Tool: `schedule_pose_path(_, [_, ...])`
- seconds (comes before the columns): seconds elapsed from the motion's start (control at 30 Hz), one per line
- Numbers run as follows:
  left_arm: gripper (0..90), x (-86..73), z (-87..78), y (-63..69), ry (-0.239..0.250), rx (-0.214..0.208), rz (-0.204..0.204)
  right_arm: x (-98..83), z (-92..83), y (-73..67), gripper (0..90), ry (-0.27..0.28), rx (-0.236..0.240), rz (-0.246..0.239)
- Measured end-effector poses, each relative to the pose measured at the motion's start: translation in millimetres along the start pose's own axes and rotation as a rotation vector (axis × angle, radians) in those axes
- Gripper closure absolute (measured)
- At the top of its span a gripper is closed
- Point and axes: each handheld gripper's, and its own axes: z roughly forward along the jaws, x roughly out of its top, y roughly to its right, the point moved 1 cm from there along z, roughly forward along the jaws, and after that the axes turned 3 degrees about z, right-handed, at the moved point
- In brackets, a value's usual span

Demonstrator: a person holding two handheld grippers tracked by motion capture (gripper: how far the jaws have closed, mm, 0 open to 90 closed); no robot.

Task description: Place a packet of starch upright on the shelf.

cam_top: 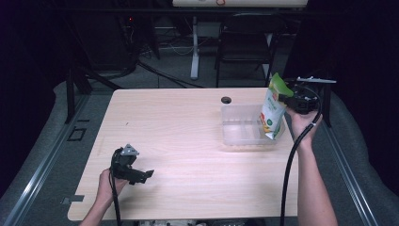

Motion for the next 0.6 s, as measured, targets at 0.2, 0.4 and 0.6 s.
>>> schedule_pose_path(0.2, [2.7,-0.1,-0.5,0.1,-0.001,-0.003,0.001,-6.0,12.5,-0.7,90.0,0.018,0.001,0.039])
schedule_pose_path(0.4, [2.7,-0.1,-0.5,0.5,0.000,-0.002,0.002,-12.5,19.7,-0.4,90.0,0.024,0.020,0.066])
schedule_pose_path(0.6, [2.7,0.1,-0.1,0.6,0.001,-0.004,0.001,-17.9,23.1,-1.1,90.0,0.023,0.020,0.068])
